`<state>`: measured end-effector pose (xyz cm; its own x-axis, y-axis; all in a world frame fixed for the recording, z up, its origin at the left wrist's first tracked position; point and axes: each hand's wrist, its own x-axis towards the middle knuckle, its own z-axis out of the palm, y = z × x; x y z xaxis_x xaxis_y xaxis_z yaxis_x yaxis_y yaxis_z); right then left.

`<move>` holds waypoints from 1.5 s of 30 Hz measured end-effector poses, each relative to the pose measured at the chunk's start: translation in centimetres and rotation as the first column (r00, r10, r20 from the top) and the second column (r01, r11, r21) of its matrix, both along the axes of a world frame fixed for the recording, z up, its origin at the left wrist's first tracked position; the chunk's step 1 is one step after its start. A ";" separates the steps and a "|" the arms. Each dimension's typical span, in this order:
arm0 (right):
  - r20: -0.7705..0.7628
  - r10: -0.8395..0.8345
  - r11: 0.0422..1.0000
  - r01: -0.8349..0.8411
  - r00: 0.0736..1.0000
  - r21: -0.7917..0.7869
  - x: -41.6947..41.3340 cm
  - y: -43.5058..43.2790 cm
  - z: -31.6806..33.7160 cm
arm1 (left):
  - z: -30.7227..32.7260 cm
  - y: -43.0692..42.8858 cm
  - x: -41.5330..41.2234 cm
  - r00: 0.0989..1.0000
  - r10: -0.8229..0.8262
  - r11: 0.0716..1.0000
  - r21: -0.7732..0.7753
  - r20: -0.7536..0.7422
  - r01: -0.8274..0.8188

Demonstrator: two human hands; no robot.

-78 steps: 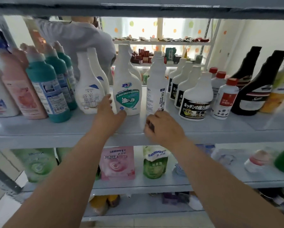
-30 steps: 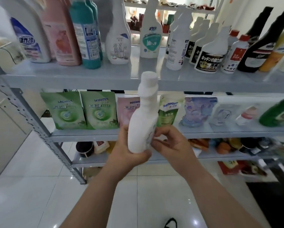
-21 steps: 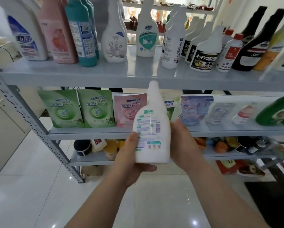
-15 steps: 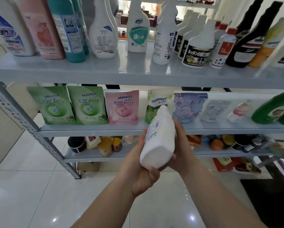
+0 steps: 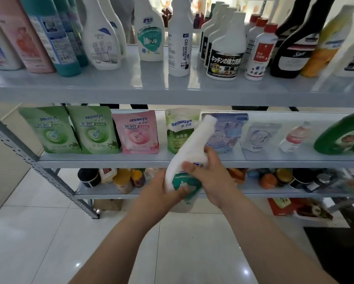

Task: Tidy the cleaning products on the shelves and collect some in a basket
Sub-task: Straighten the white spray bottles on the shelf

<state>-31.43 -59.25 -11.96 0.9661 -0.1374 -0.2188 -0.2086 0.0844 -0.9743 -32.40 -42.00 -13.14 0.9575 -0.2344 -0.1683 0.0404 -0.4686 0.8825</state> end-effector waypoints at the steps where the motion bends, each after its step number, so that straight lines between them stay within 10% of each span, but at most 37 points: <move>1: 0.010 0.049 0.993 -0.048 0.999 -0.106 0.0 -0.2 0.0 | -0.5 -0.5 0.0 0.999 0.039 0.999 -0.032 0.014 -0.038; 4: 0.074 0.139 0.990 -0.139 0.988 -0.011 -0.2 -1.1 1.3 | -1.3 -1.5 -0.1 0.969 0.175 0.900 -0.370 -0.174 -0.229; 7: 0.090 0.220 0.969 -0.228 0.971 0.094 -0.1 -1.4 2.2 | -1.2 -2.1 -0.1 0.822 -0.036 0.520 -0.714 -0.568 -0.470; 9: 0.109 0.257 0.962 -0.265 0.960 0.066 -0.1 -0.7 2.4 | -1.4 -2.0 0.0 0.801 -0.122 0.431 -0.758 -0.586 -0.489; 14: 0.133 0.252 0.967 -0.255 0.958 -0.001 0.7 0.9 2.2 | -1.6 0.1 0.8 0.870 0.016 0.616 -0.680 -0.493 -0.396; 18: 0.147 0.168 0.979 -0.147 0.975 -0.141 2.5 1.1 3.4 | -1.2 3.5 2.5 0.986 0.167 0.974 -0.161 0.030 -0.160; 23: 0.278 0.110 0.858 0.050 0.954 -0.511 5.4 1.6 6.2 | -1.5 6.1 3.2 0.886 0.071 0.956 0.222 0.458 -0.191; 26: 0.223 0.226 0.571 0.057 0.948 -0.819 6.3 2.1 7.5 | -1.2 8.2 3.8 0.759 0.006 0.908 0.314 0.651 -0.277; 30: 0.326 0.322 0.402 0.183 0.889 -0.897 6.7 4.3 9.4 | 0.5 12.3 5.3 0.817 -0.036 0.932 0.314 0.576 -0.180; 35: 0.578 0.442 0.601 0.252 0.686 -0.758 7.6 10.7 11.1 | 1.1 16.5 6.5 0.979 0.028 0.963 -0.267 0.201 0.027; 39: 0.466 0.286 0.901 -0.070 0.837 -0.428 7.6 15.3 9.8 | 1.8 17.7 6.1 0.962 0.186 0.908 -0.410 0.201 -0.090; 45: 0.224 0.300 0.946 -0.258 0.927 -0.197 5.5 20.3 3.1 | 2.8 19.5 5.9 0.967 0.247 0.814 -0.553 0.055 -0.177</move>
